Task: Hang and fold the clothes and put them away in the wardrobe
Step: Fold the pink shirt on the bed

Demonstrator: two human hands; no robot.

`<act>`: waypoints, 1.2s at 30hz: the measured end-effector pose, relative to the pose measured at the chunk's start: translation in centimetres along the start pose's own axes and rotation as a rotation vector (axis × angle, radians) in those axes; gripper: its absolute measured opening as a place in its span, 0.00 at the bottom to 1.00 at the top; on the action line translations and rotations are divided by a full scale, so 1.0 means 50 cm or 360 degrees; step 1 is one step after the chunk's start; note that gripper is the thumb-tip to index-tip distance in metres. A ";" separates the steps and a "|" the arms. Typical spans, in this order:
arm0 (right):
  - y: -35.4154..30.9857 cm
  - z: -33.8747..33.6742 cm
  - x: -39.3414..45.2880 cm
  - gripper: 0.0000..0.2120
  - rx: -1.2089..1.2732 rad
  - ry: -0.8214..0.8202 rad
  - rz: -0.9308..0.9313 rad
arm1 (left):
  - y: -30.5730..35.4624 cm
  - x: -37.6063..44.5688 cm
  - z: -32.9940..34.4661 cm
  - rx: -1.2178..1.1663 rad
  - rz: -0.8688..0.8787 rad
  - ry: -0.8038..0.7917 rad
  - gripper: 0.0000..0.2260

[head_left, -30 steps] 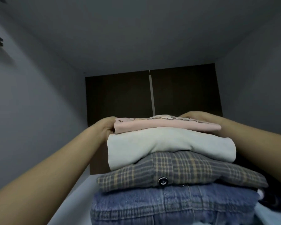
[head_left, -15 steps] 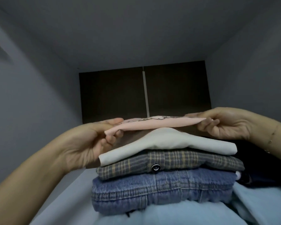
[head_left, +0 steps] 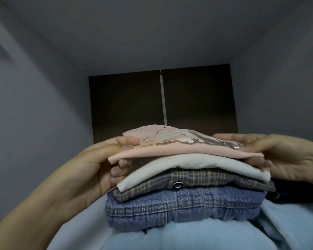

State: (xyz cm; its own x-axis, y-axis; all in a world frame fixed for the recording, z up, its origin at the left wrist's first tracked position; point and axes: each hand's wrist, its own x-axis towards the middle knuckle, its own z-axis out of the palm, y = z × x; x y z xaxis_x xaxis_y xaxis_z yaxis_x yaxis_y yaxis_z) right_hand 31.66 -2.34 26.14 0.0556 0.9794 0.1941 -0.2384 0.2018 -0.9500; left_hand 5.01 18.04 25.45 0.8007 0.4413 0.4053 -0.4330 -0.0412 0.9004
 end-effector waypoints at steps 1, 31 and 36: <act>0.012 -0.003 -0.003 0.46 -0.0019 0.0041 0.0025 | -0.008 -0.007 -0.001 0.0076 -0.0024 0.0027 0.21; 0.361 0.227 -0.555 0.36 -0.3472 0.1331 0.0217 | -0.327 -0.392 0.288 0.2419 0.0882 -0.0064 0.28; 0.431 0.258 -0.755 0.36 -0.3426 0.1583 0.0507 | -0.395 -0.462 0.429 0.2420 0.0984 -0.0321 0.31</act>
State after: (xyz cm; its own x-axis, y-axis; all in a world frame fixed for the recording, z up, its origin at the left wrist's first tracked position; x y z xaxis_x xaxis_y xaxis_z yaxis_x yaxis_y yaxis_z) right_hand 11.89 -34.90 1.49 0.6458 0.5405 0.5393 0.5633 -0.8141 0.1414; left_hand 3.95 -10.56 1.71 0.7622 -0.0858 0.6416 -0.0079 -0.9923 -0.1234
